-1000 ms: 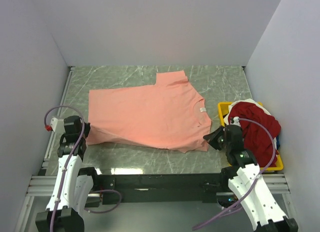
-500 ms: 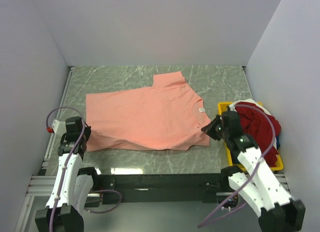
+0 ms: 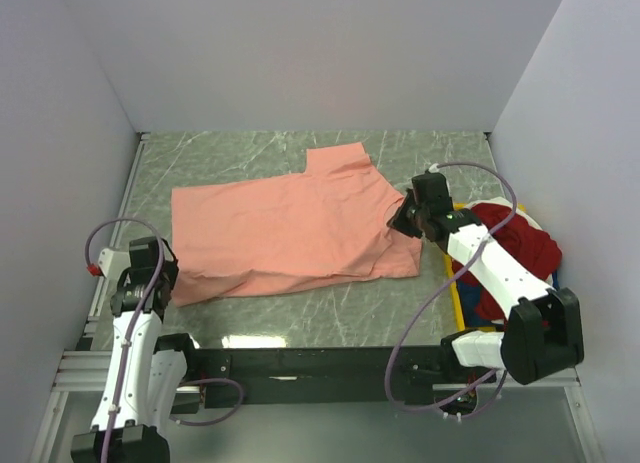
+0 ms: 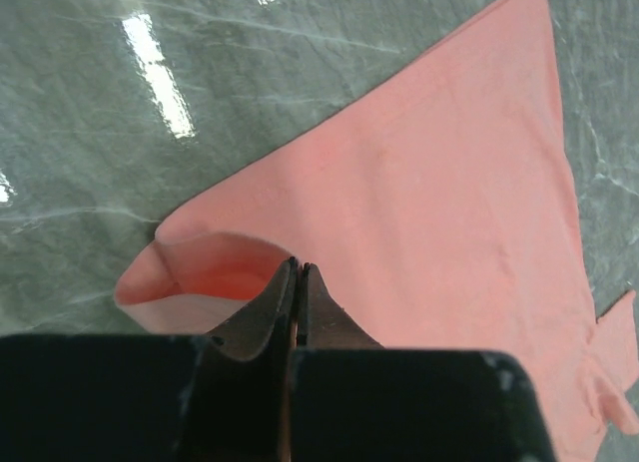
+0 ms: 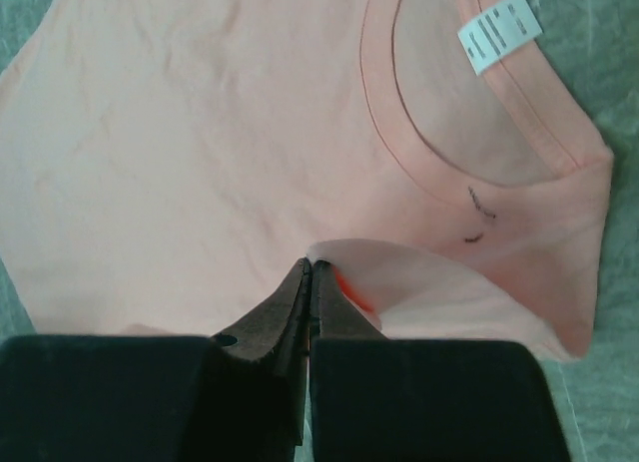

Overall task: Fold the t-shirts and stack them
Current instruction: Fold the tshirt

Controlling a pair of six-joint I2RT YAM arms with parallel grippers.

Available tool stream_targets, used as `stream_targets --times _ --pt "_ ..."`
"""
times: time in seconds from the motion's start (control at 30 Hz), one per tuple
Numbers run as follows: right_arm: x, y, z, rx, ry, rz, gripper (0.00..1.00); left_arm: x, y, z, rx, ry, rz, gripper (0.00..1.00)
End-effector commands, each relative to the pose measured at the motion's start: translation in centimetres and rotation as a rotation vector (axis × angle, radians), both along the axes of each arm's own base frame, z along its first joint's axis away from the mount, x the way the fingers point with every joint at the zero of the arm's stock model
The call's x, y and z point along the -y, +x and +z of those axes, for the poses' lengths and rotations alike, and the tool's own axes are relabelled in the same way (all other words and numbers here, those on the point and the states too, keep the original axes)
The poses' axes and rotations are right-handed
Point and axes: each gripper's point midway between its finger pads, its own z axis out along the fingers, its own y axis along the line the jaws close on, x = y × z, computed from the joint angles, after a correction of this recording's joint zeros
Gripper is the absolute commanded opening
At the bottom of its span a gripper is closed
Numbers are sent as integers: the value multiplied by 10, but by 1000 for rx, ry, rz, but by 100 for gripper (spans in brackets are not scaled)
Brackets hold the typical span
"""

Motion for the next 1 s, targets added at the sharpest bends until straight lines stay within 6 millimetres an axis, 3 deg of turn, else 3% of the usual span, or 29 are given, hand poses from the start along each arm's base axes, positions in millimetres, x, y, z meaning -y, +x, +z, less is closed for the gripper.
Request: stream_targets --times 0.0,0.07,0.33,0.5,0.77,0.97 --pt "-5 31 22 85 -26 11 0 -13 5 23 0 36 62 2" --pt "-9 38 20 77 -26 21 0 -15 9 29 -1 46 69 2" --pt "-21 62 19 68 -28 35 0 -21 22 21 -76 54 82 3" --pt "-20 71 16 60 -50 34 0 -24 26 14 -112 72 72 11" --pt "-25 81 9 45 -52 41 0 -25 38 7 -150 79 47 13" --pt "-28 89 1 21 -64 57 0 -26 54 5 -173 91 9 27"
